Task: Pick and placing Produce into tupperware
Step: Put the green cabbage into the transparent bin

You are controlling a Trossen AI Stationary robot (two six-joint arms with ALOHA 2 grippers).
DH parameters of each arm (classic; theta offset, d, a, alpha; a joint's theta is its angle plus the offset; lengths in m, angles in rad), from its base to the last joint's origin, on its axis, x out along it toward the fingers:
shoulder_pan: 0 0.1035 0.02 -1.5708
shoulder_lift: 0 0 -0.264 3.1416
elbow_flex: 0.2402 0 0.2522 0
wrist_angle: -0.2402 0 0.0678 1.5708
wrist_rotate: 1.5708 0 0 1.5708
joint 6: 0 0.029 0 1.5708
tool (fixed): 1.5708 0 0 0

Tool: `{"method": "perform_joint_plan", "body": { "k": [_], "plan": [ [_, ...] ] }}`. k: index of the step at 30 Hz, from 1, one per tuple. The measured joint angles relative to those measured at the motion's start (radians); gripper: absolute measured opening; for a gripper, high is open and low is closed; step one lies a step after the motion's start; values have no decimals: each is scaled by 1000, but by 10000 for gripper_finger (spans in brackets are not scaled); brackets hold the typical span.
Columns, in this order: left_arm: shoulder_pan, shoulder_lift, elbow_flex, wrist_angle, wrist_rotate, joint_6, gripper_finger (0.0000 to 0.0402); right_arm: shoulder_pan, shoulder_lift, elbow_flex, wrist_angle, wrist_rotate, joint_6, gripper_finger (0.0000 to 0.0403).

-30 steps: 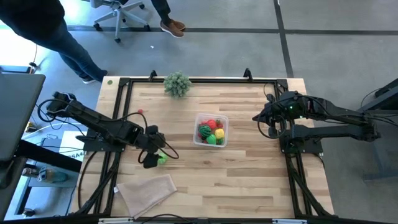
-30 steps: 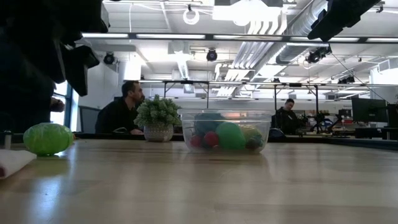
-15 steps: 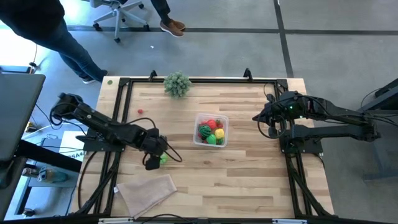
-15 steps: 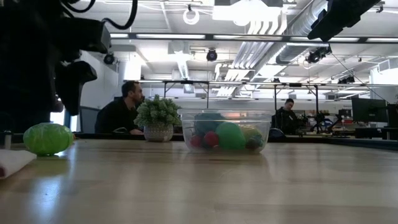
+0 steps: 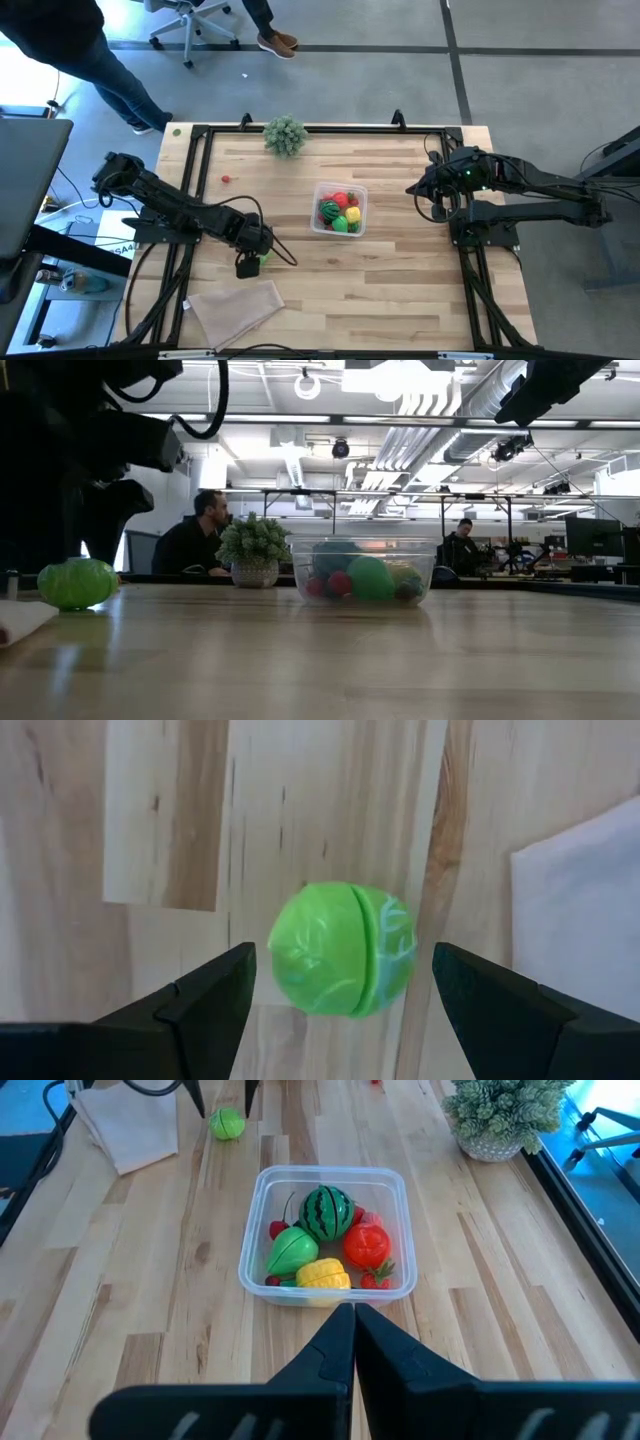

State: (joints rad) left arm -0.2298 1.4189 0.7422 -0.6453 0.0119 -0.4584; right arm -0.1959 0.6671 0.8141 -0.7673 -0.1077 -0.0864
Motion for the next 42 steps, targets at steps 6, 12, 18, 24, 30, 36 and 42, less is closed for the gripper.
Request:
{"method": "perform_joint_plan", "body": {
  "k": [6, 12, 18, 24, 30, 36, 42],
  "plan": [
    [-42, 36, 0, 13, -39, -21, 294, 0, 0, 0, 0, 0, 0, 2],
    [-74, 65, 0, 27, -123, -22, 294, 0, 0, 0, 0, 0, 0, 2],
    [-80, 99, 0, 32, -140, -24, 294, 0, 0, 0, 0, 0, 0, 2],
    [-80, 113, 0, 36, -167, -21, 294, 0, 0, 0, 0, 0, 0, 2],
    [-79, 113, 0, 34, -207, -20, 294, 0, 0, 0, 0, 0, 0, 2],
    [-79, 113, 0, 23, -207, -21, 293, 0, 0, 0, 0, 0, 0, 2],
    [-79, 113, 0, 19, -207, -25, 267, 0, 0, 0, 0, 0, 0, 2]
  ]
}}
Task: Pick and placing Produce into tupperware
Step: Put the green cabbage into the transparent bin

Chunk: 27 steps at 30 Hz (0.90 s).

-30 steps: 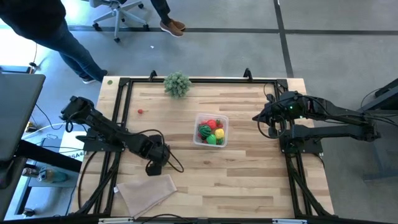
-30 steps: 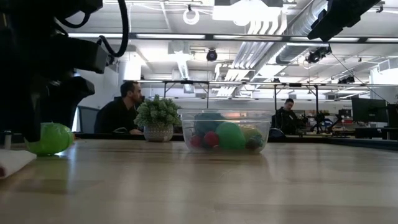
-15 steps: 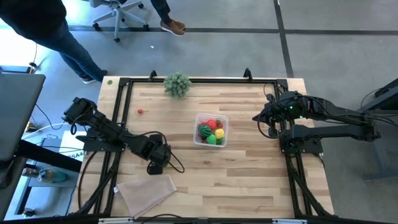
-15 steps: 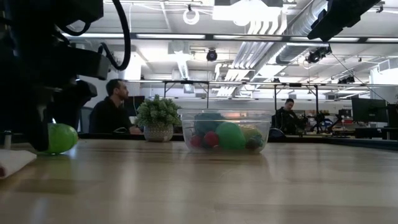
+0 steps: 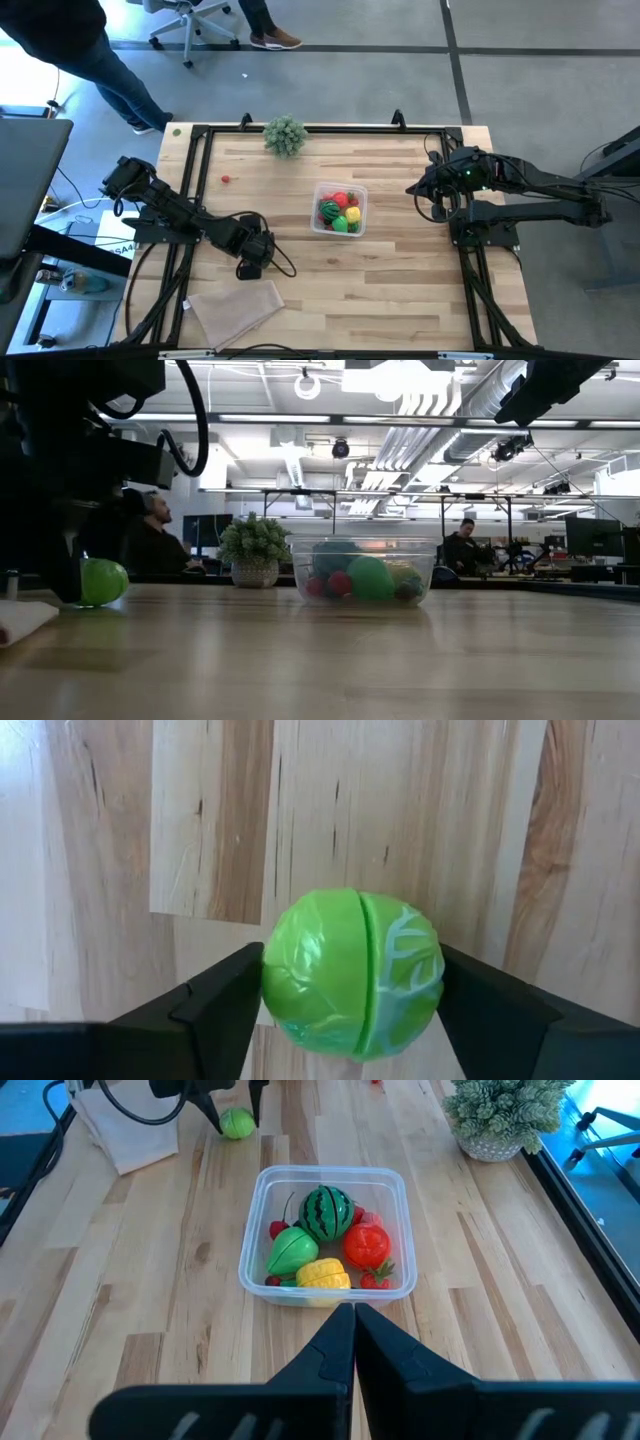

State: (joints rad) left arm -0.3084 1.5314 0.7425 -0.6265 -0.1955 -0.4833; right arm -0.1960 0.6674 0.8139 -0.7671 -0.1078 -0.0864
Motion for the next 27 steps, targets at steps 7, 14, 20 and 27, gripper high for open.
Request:
{"method": "perform_joint_plan", "body": {
  "k": [7, 14, 20, 27],
  "plan": [
    [0, 0, 0, 0, -3, -1, 238, 0, 0, 0, 0, 0, 0, 2],
    [0, 0, 0, 0, -5, -1, 244, 0, 0, 0, 0, 0, 0, 2],
    [0, 0, 0, 0, -7, -2, 238, 0, 0, 0, 0, 0, 0, 2],
    [0, 0, 0, 1, -8, -3, 235, 0, 0, 0, 0, 0, 0, 2]
  ]
}}
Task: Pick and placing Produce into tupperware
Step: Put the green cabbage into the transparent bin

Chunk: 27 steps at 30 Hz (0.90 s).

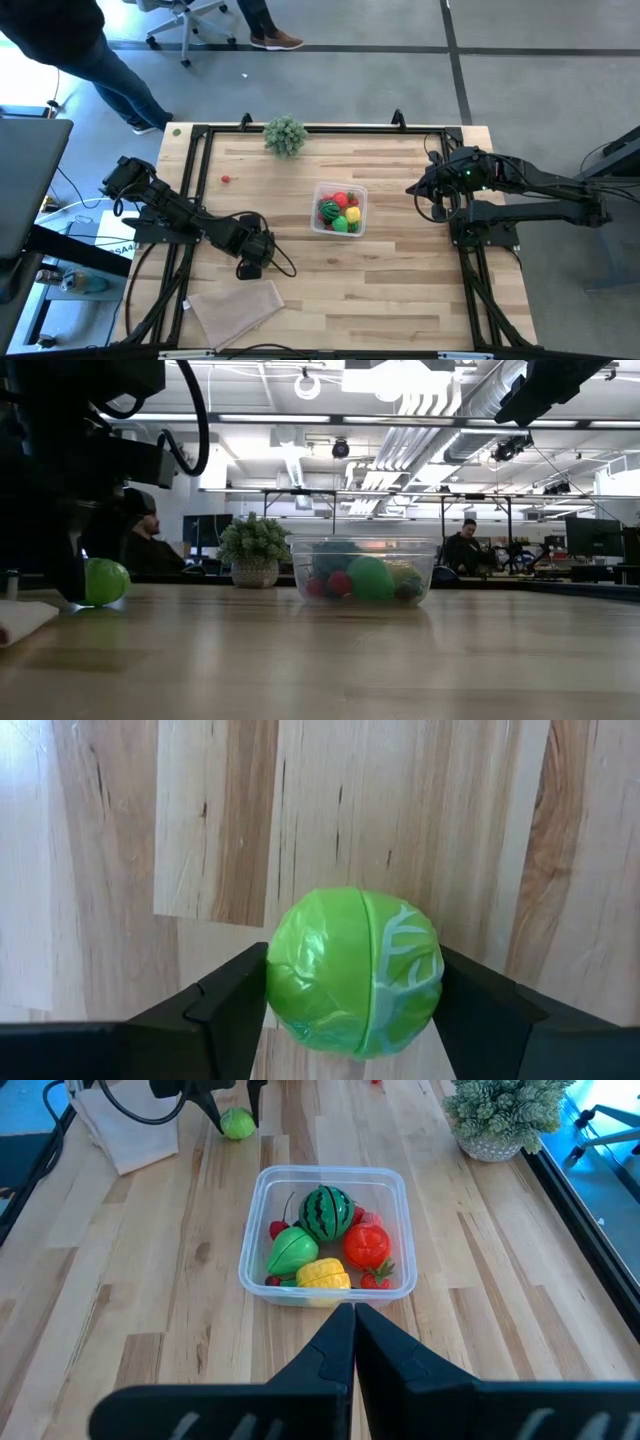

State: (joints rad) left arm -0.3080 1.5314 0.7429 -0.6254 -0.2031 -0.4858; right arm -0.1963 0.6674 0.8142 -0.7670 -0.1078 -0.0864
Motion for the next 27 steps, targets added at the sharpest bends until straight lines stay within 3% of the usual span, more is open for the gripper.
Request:
{"method": "perform_joint_plan", "body": {
  "k": [12, 16, 23, 27],
  "plan": [
    [0, 0, 75, -3, -45, 73, 235, 0, 0, 0, 0, 0, 0, 2],
    [0, 0, 157, -9, -137, 167, 234, 0, 0, 0, 0, 0, 0, 2],
    [10, -3, 349, 8, -397, 346, 234, 0, 0, 0, 0, 0, 0, 2],
    [76, -4, 467, 77, -377, 475, 234, 0, 0, 0, 0, 0, 0, 2]
  ]
}}
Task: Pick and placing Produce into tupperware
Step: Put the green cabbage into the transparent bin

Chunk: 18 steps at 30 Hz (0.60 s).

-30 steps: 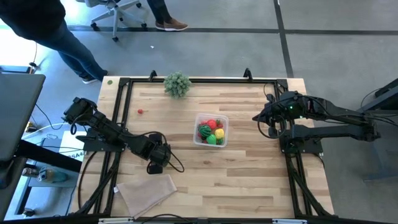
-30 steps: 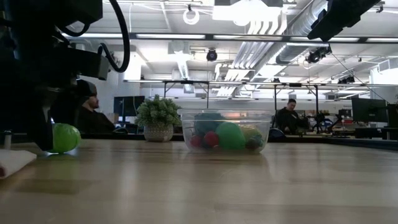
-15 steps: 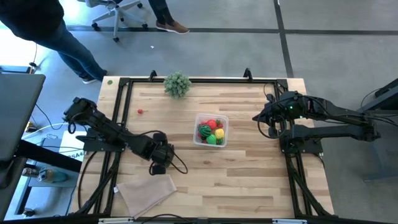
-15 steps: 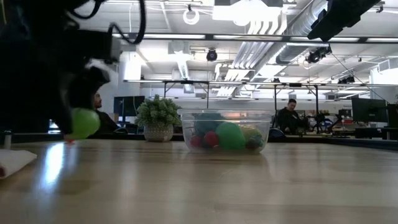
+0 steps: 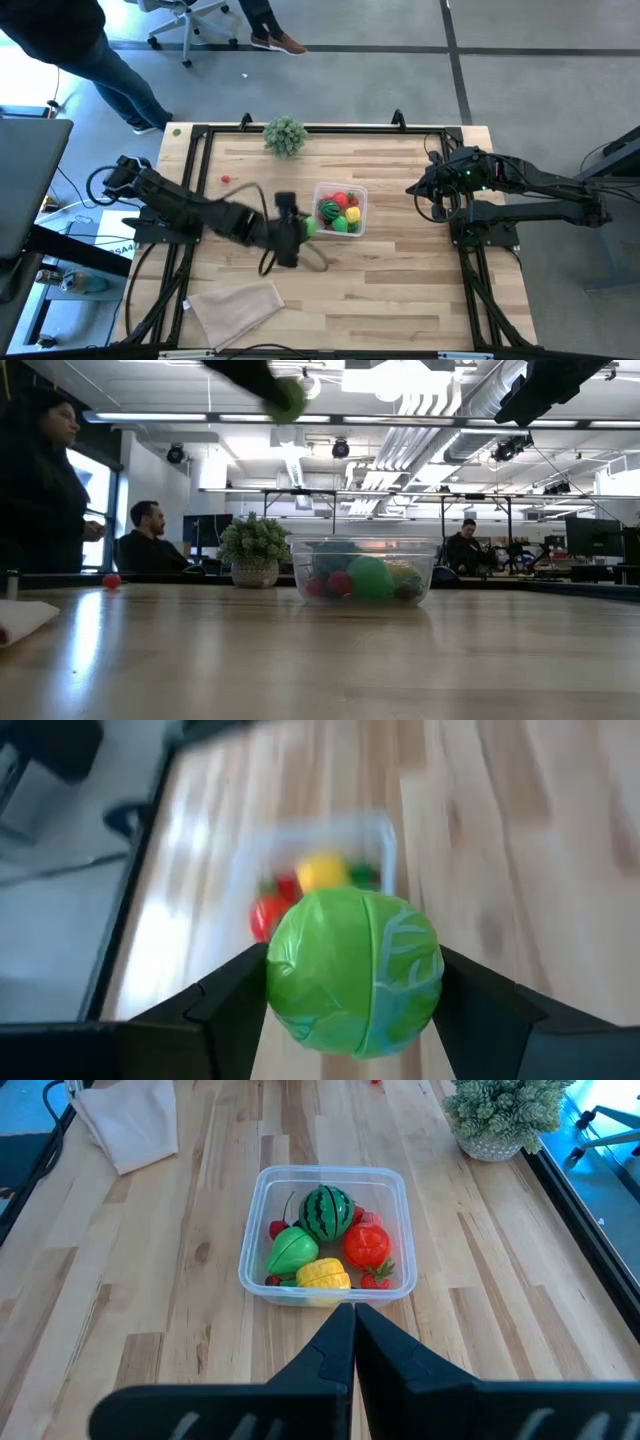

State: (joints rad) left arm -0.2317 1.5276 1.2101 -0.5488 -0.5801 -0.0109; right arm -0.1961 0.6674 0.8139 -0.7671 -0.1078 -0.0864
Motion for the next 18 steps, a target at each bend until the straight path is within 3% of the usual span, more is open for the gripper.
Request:
{"method": "perform_joint_plan", "body": {
  "k": [3, 7, 10, 14, 18],
  "plan": [
    [95, 0, 75, 50, 138, 93, 234, 0, 0, 0, 0, 0, 0, 2],
    [260, -1, 123, 120, 454, 139, 234, 0, 0, 0, 0, 0, 0, 2],
    [368, 25, 126, 188, 610, 144, 234, 0, 0, 0, 0, 0, 0, 2],
    [457, 108, 125, 266, 717, 161, 234, 0, 0, 0, 0, 0, 0, 2],
    [498, 222, 159, 307, 756, 170, 234, 0, 0, 0, 0, 0, 0, 2]
  ]
}}
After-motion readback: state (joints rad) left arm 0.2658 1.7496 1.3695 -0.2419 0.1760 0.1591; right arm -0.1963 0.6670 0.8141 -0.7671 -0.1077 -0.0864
